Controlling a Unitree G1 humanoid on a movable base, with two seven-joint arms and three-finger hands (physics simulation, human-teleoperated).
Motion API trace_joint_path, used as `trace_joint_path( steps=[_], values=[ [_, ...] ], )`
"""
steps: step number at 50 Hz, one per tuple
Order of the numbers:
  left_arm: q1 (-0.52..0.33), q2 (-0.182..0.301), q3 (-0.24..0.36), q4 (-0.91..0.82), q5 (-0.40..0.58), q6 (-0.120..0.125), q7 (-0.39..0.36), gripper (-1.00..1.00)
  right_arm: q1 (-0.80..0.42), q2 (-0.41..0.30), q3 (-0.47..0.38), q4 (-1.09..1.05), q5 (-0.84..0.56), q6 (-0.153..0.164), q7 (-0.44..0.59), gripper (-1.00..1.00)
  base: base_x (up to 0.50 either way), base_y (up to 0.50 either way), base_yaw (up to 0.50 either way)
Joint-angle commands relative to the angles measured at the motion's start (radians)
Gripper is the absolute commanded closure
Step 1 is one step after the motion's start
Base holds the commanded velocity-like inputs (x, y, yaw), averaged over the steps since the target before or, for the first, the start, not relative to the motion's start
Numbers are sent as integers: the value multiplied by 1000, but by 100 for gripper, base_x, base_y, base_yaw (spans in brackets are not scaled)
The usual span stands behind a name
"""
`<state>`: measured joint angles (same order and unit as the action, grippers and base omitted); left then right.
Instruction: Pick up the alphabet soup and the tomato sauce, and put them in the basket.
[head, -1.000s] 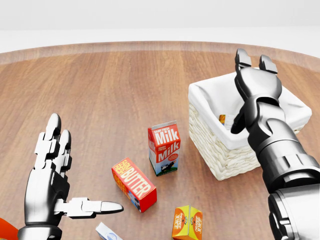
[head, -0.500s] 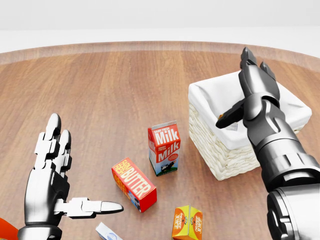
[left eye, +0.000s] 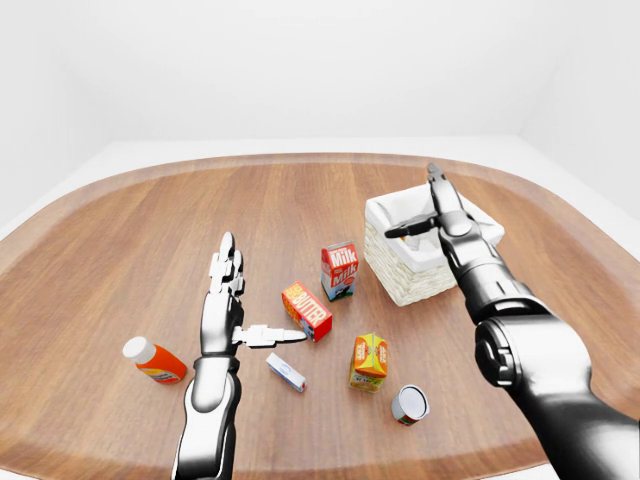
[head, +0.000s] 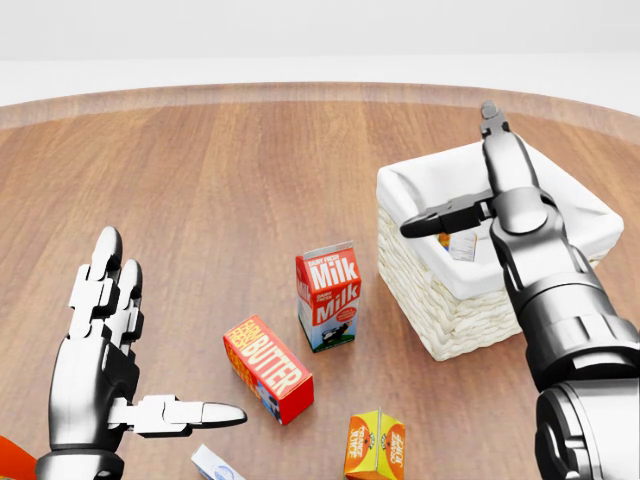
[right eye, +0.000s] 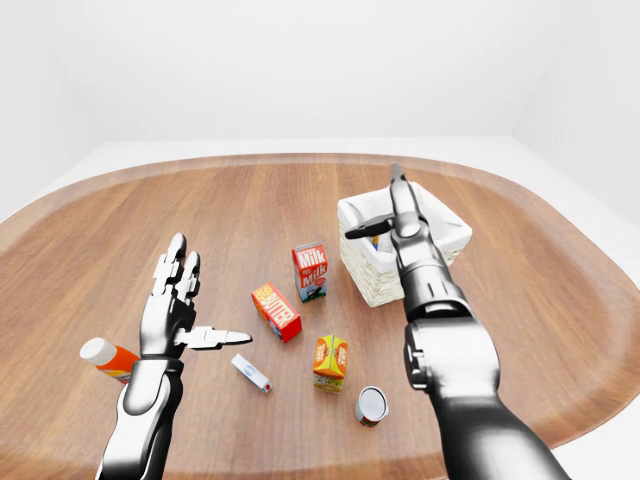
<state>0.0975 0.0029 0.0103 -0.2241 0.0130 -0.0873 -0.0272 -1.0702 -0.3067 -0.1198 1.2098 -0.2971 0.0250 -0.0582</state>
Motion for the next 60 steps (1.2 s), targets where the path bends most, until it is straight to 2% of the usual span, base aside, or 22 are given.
trace_joint_path(
  steps=[1, 12, 25, 38, 39, 44, 50, 60],
  values=[
    [1, 0, 1, -6, -4, 0, -1, -100, 18, 14, 3, -68, 132, -53, 43, -100, 0, 0, 0],
    [-3, 0, 1, 5, -2, 0, 0, -100, 72, 23, 2, -139, 176, -100, 66, -100, 0, 0, 0],
    [-5, 1, 2, 9, -2, 0, -3, -100, 138, 49, 10, -231, 192, -112, 77, -100, 0, 0, 0],
    [1, 1, 0, 1, -2, 0, -5, -100, 299, 68, 3, -474, 249, -112, 116, -100, 0, 0, 0],
    [1, 1, 0, 1, -2, 0, -6, -100, 316, 70, 3, -508, 252, -103, 120, -100, 0, 0, 0],
    [4, 0, 0, -4, -1, 0, -6, -100, 427, 95, 12, -765, 245, -16, 136, -100, 0, 0, 0],
    [3, 1, 1, 6, -2, 0, -7, -100, 536, 132, 21, -1006, 233, 55, 157, -100, 0, 0, 0],
    [3, 1, 0, -7, 0, 0, -6, -100, 661, 178, 39, -1204, 206, 62, 183, -100, 0, 0, 0]
  ],
)
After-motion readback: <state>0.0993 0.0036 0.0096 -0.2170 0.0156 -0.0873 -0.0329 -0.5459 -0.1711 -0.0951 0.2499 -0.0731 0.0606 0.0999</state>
